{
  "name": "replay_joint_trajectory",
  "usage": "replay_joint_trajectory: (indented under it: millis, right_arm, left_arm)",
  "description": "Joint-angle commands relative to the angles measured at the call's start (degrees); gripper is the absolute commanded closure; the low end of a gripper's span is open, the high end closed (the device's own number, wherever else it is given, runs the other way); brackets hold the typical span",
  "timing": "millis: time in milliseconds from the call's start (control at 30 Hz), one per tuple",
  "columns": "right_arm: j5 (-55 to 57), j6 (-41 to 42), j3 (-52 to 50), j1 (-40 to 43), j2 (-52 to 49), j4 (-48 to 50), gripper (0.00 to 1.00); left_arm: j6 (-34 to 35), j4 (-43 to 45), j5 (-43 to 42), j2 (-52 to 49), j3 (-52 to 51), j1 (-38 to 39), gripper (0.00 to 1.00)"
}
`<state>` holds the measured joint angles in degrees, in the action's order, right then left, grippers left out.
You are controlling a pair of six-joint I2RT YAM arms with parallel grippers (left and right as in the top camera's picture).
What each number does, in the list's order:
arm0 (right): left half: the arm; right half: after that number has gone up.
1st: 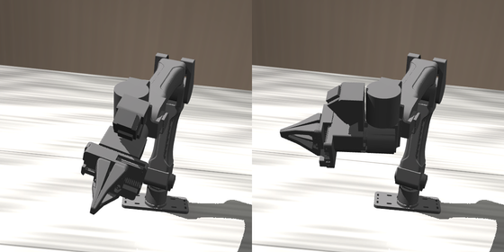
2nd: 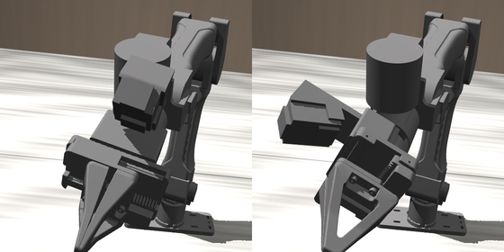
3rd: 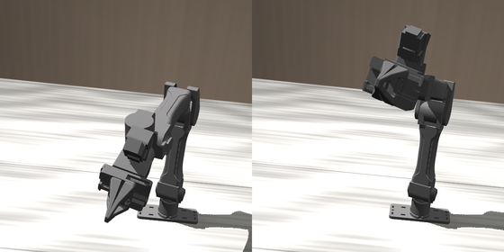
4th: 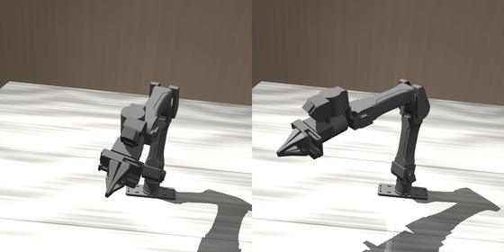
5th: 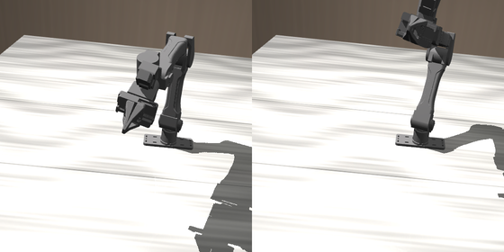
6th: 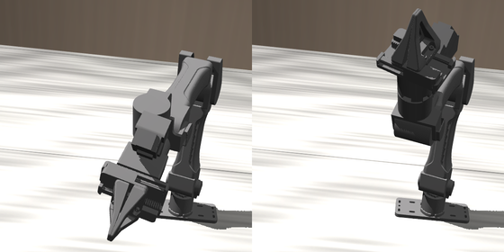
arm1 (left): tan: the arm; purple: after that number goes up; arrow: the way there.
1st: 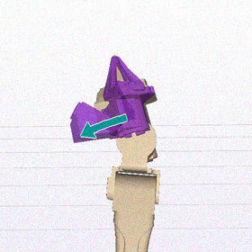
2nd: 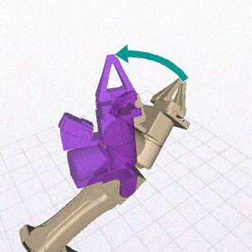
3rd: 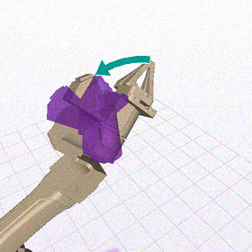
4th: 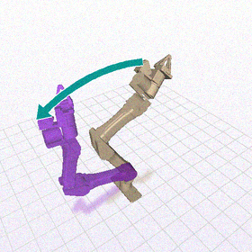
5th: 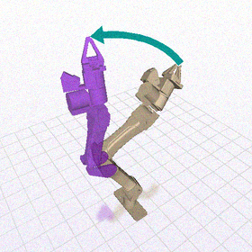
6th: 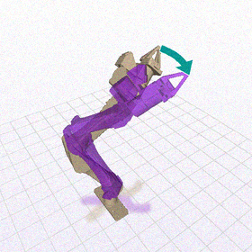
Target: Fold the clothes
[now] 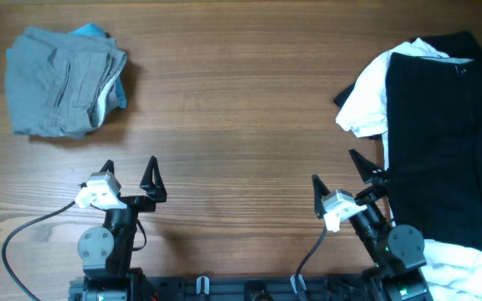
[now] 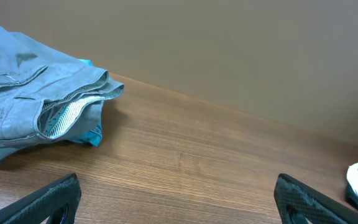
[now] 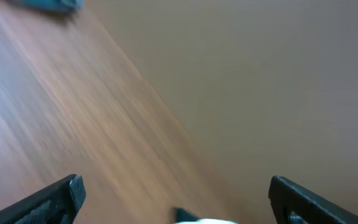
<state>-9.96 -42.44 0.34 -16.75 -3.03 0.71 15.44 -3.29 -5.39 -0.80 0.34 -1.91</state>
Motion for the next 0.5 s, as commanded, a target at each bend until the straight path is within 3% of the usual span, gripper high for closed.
replay_joint_trajectory:
  millis: [0, 100, 300, 467]
  right_arm:
    - [-4.7, 26.3, 0.0, -0.1, -2.6, 0.5, 0.0]
    - [-5.6, 29.3, 0.0, -0.1, -4.4, 2.8, 0.0]
    - [2.7, 53.4, 2.3, -0.1, -4.5, 5.7, 0.0]
    - [7.4, 52.4, 15.9, -0.1, -9.9, -3.1, 0.0]
  left_arm:
    - [0.5, -0.7, 0.5, 0.3, 0.0, 0.3, 0.0]
    - [0.5, -0.6, -1.4, 0.3, 0.0, 0.3, 0.0]
    - [0.5, -0.7, -6.6, 0.3, 1.4, 0.3, 0.0]
    - [0.5, -7.7, -4.6, -4.5, 13.7, 0.3, 0.0]
